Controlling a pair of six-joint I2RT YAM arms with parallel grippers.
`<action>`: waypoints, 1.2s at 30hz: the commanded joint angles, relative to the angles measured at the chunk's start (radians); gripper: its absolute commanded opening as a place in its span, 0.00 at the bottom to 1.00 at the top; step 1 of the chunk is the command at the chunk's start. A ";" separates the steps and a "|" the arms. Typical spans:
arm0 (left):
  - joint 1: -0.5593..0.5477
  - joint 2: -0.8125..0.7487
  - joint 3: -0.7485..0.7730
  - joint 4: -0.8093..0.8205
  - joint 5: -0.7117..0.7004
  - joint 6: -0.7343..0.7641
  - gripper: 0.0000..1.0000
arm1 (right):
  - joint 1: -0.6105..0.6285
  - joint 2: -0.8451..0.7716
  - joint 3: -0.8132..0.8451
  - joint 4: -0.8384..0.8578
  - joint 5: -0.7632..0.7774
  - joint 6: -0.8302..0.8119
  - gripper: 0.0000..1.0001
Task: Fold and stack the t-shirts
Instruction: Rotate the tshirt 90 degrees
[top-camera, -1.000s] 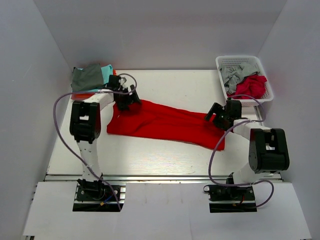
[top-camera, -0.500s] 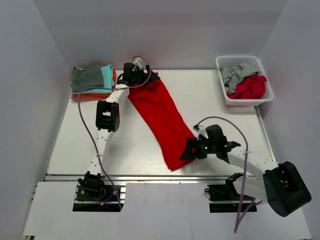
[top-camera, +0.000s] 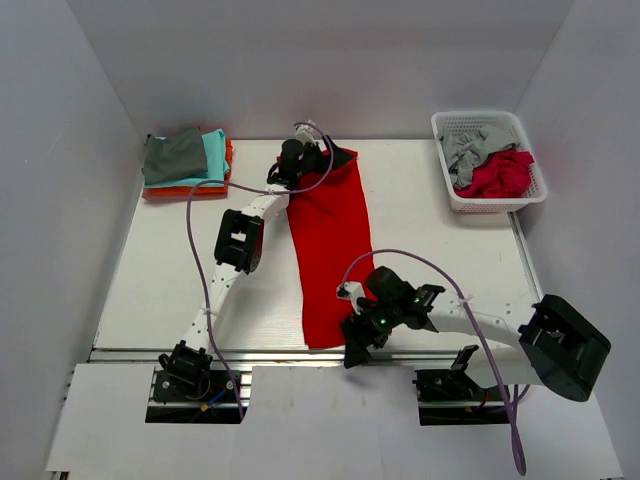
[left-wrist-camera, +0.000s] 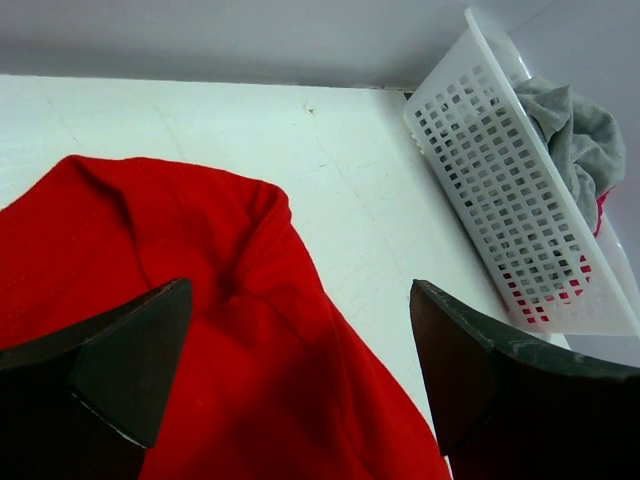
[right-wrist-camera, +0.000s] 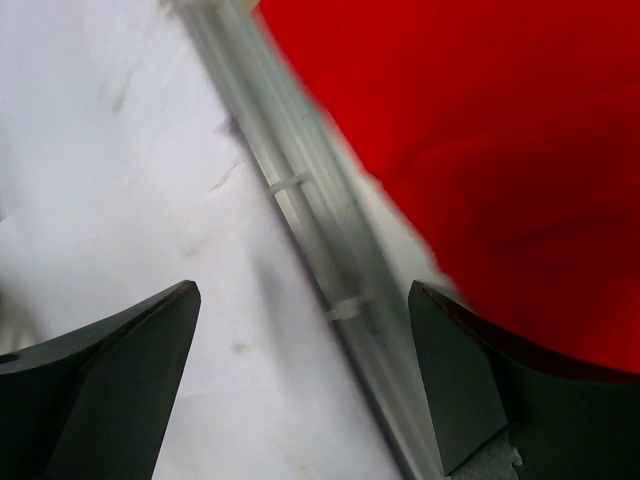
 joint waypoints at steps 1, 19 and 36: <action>0.006 -0.073 0.007 -0.041 -0.032 0.078 1.00 | -0.001 -0.029 0.096 -0.075 0.167 -0.036 0.90; 0.007 -1.099 -0.743 -0.358 -0.074 0.433 1.00 | -0.052 -0.047 0.354 -0.044 0.813 0.108 0.90; -0.002 -2.146 -1.955 -0.649 -0.392 0.180 1.00 | -0.254 0.785 1.110 -0.108 0.830 -0.002 0.90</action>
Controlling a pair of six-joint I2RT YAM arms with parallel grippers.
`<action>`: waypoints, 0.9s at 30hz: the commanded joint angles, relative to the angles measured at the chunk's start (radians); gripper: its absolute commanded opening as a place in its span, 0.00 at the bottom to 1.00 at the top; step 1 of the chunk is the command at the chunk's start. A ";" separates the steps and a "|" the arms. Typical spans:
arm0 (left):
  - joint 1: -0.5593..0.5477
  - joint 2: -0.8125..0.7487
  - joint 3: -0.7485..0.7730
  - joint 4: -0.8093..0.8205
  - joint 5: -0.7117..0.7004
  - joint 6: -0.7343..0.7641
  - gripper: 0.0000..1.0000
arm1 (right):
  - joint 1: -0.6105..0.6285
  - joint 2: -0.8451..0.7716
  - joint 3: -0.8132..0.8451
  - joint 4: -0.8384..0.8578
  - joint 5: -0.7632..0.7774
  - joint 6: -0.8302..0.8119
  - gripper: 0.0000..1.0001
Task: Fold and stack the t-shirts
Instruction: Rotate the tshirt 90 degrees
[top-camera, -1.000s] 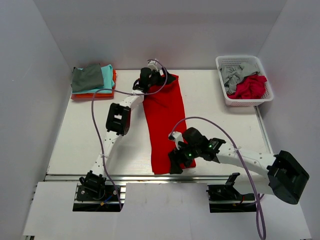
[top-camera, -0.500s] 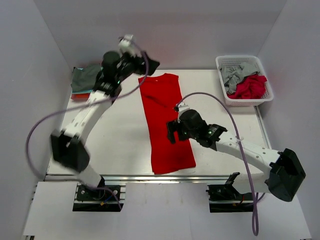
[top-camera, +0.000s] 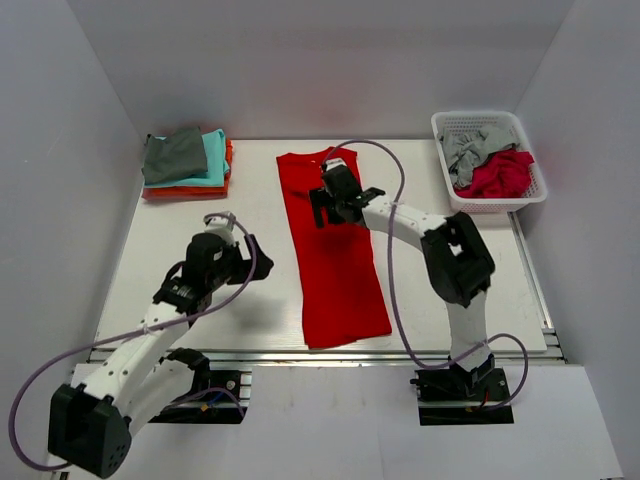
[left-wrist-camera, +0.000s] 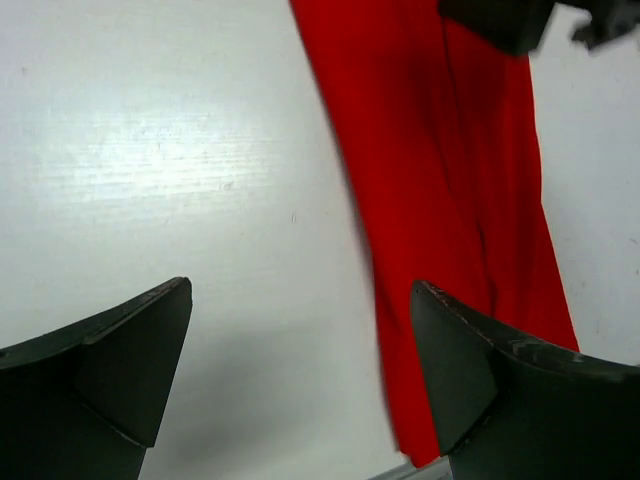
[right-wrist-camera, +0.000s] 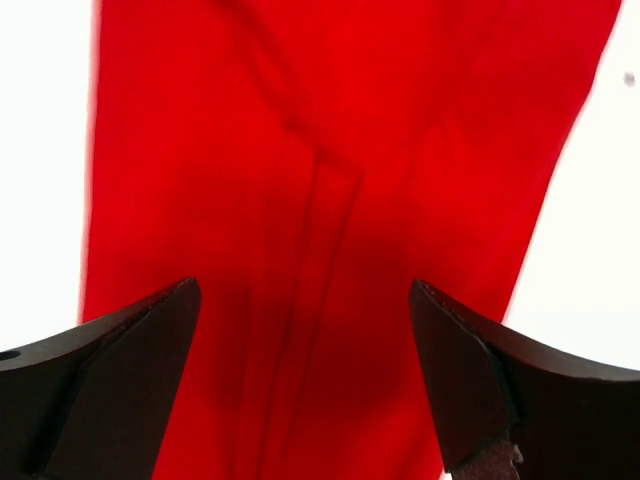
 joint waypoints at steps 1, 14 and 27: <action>-0.004 -0.128 -0.051 -0.065 -0.017 -0.066 1.00 | -0.020 0.095 0.129 -0.046 -0.003 -0.005 0.90; -0.004 -0.035 -0.019 -0.107 -0.028 -0.056 1.00 | -0.020 0.344 0.299 -0.104 -0.054 0.048 0.90; -0.014 0.102 0.038 -0.068 0.308 0.063 1.00 | -0.018 0.351 0.493 -0.069 -0.207 0.168 0.90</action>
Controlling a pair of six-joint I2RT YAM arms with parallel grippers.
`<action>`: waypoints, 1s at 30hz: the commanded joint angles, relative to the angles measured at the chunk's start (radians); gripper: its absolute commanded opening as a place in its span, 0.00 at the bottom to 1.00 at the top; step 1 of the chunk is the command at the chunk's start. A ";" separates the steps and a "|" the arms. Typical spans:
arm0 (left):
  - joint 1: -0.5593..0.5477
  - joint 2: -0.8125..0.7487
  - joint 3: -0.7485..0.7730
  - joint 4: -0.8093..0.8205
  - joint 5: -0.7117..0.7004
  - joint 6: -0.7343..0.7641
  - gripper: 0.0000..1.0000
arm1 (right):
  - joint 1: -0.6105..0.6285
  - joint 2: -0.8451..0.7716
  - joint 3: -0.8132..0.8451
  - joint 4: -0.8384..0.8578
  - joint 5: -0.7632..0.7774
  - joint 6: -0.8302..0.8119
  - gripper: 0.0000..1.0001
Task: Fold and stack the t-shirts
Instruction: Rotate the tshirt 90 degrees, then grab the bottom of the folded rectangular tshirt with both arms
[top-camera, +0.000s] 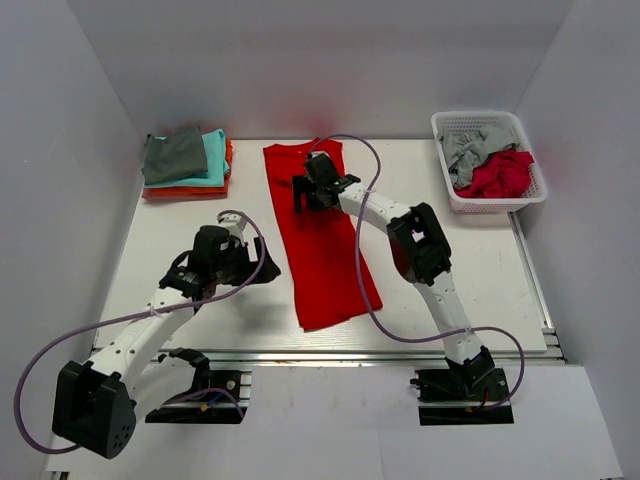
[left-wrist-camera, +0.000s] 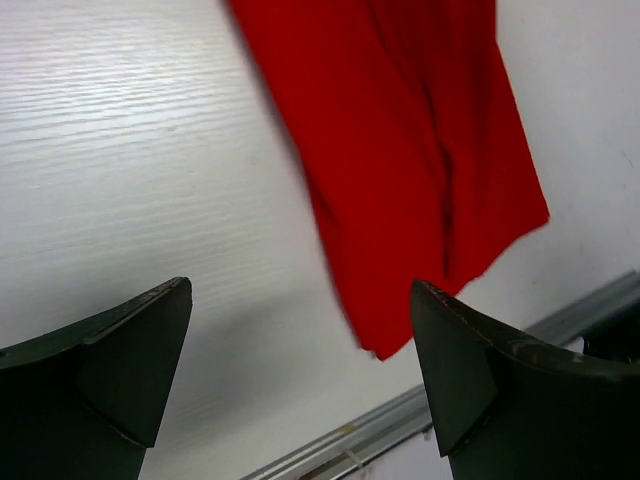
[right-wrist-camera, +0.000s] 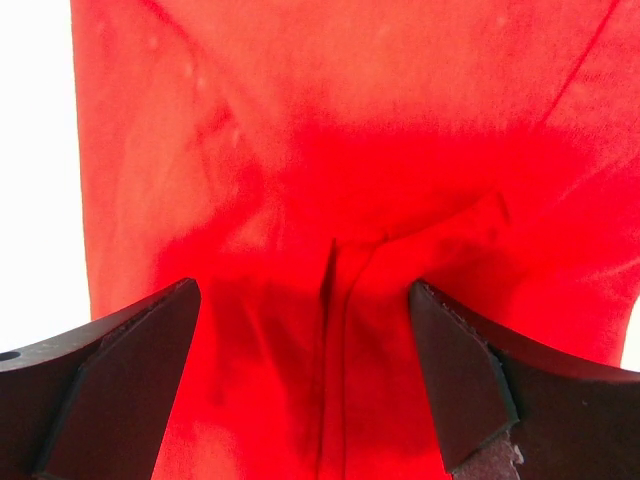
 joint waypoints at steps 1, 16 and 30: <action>-0.015 0.041 -0.014 0.053 0.194 0.047 1.00 | 0.001 -0.118 -0.039 0.048 -0.104 0.015 0.90; -0.391 0.273 -0.044 0.117 0.179 0.047 0.98 | -0.064 -0.911 -0.979 0.116 -0.078 0.061 0.90; -0.508 0.347 -0.022 0.129 0.010 -0.009 0.74 | -0.097 -1.134 -1.254 -0.041 -0.282 -0.020 0.90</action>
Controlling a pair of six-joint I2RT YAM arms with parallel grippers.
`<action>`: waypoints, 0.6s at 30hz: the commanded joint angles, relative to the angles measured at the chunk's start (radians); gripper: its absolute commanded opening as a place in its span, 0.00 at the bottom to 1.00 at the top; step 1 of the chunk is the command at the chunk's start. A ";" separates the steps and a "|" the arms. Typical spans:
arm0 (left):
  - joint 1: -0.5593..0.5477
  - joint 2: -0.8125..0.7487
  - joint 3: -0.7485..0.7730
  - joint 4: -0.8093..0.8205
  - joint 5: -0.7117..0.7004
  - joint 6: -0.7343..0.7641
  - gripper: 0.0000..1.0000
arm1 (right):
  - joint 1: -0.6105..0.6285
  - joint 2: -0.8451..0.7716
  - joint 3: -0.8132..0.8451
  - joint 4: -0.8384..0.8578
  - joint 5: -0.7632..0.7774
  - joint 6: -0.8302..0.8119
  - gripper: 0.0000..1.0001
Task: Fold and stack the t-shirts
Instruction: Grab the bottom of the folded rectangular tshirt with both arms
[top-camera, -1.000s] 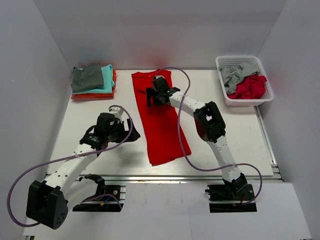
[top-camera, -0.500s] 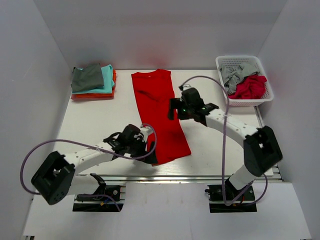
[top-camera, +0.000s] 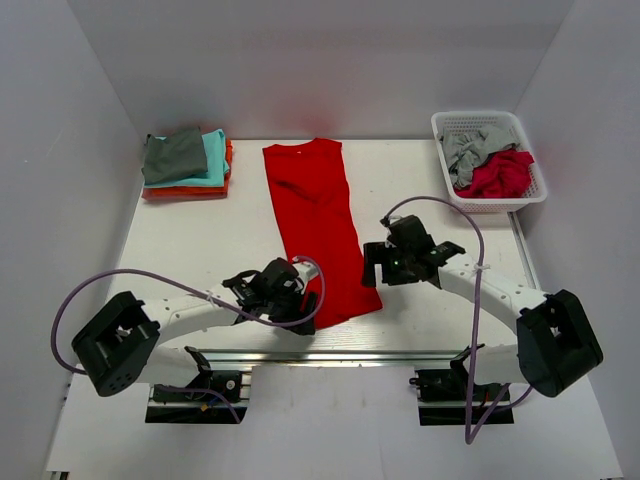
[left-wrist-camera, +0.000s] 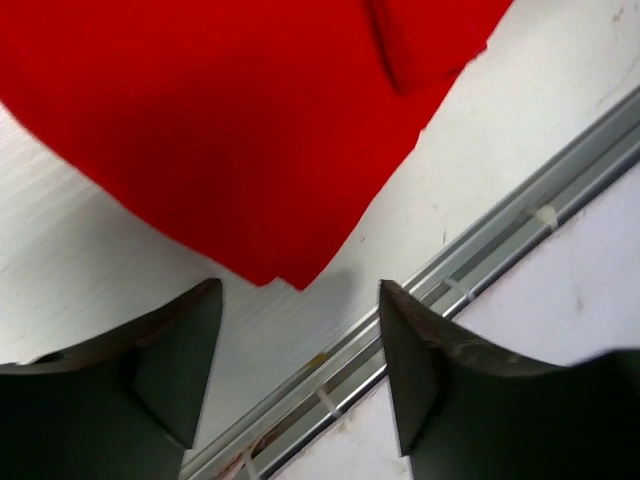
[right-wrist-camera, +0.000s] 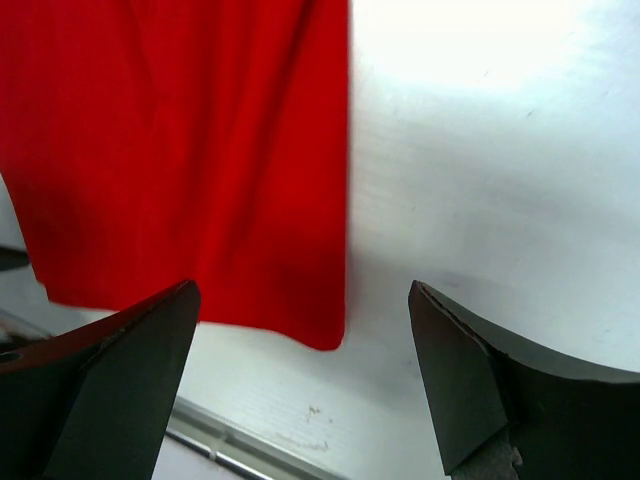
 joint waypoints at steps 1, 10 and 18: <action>-0.028 0.048 0.026 0.025 -0.049 -0.025 0.71 | -0.005 -0.029 -0.034 -0.025 -0.105 -0.036 0.90; -0.079 0.071 0.026 -0.006 -0.104 -0.068 0.46 | -0.005 0.034 -0.126 -0.006 -0.142 -0.028 0.73; -0.079 0.050 0.006 0.009 -0.137 -0.103 0.23 | -0.006 0.046 -0.168 0.070 -0.127 -0.016 0.48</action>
